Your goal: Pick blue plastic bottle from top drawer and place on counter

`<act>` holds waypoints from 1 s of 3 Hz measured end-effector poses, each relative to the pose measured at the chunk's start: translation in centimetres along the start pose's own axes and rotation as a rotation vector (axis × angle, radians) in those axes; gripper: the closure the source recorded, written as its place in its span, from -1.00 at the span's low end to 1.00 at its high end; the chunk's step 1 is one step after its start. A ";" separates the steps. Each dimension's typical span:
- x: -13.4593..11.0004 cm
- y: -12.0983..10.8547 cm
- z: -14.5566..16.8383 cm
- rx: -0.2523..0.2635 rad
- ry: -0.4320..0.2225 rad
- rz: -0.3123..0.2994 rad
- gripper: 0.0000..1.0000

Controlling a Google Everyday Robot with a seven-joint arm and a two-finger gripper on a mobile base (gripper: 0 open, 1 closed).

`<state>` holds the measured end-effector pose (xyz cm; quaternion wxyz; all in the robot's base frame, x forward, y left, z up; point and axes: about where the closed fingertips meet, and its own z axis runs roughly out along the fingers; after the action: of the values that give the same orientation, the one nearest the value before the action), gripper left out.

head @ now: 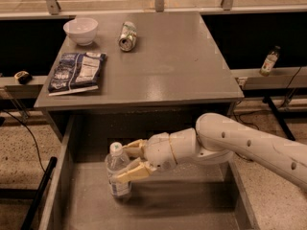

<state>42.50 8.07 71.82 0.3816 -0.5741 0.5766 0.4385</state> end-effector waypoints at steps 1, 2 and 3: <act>-3.5 0.5 -1.2 -0.029 -0.135 -0.041 0.75; -7.4 0.2 -6.1 0.031 -0.203 -0.103 1.00; -11.2 -2.0 -11.7 0.128 -0.162 -0.145 1.00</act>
Offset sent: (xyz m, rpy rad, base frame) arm 0.0182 -0.0900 0.1656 0.2785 -0.2202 -0.0910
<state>45.82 0.81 86.01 0.4935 -0.5515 0.5278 0.4168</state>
